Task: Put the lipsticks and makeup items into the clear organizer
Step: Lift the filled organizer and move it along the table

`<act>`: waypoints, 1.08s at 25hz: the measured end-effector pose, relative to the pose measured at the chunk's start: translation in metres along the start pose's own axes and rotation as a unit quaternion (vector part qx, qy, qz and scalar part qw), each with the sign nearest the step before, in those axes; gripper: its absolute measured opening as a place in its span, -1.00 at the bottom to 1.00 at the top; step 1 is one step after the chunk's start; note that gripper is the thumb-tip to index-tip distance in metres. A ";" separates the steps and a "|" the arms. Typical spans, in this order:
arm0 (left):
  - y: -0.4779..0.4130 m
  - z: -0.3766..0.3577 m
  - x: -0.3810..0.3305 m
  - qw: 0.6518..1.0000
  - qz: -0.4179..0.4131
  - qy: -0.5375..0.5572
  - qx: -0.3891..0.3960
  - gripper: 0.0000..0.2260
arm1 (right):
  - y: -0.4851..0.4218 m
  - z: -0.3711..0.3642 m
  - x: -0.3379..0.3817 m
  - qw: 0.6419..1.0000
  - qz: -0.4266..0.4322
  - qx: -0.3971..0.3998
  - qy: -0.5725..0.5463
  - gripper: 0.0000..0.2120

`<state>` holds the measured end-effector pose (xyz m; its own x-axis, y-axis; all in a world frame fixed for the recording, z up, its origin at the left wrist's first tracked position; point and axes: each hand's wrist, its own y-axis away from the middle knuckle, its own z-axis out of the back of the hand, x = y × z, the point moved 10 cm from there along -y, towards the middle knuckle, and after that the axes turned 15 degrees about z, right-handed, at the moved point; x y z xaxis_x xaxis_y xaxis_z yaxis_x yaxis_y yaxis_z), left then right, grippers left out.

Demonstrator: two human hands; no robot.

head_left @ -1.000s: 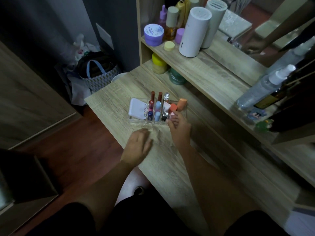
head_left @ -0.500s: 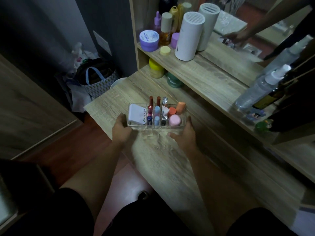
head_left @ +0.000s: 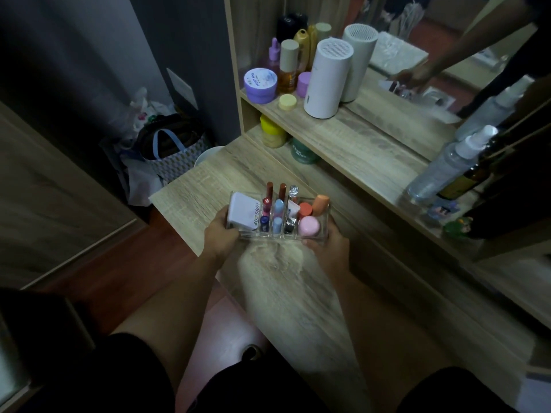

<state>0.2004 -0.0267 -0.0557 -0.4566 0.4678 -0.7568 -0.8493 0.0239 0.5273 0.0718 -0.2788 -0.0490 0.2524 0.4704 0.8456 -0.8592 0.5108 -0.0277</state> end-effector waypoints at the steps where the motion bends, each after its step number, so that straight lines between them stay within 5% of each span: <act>1: 0.004 -0.002 -0.003 1.000 -0.005 -0.003 0.004 -0.48 | 0.006 0.003 -0.001 1.000 -0.004 -0.009 -0.006 -0.32; 13: 0.071 -0.091 -0.032 0.990 -0.056 -0.089 0.095 -0.48 | 0.116 0.089 -0.040 0.978 -0.090 -0.181 -0.051 -0.17; 27: 0.166 -0.234 -0.024 0.960 -0.077 -0.184 0.195 -0.51 | 0.229 0.192 -0.119 0.954 -0.173 -0.239 0.052 -0.10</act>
<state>0.0083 -0.2402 -0.0405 -0.1480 0.7110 -0.6875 -0.7022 0.4139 0.5793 -0.2403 -0.3562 -0.0535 0.5485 0.2711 0.7909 -0.4226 0.9061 -0.0175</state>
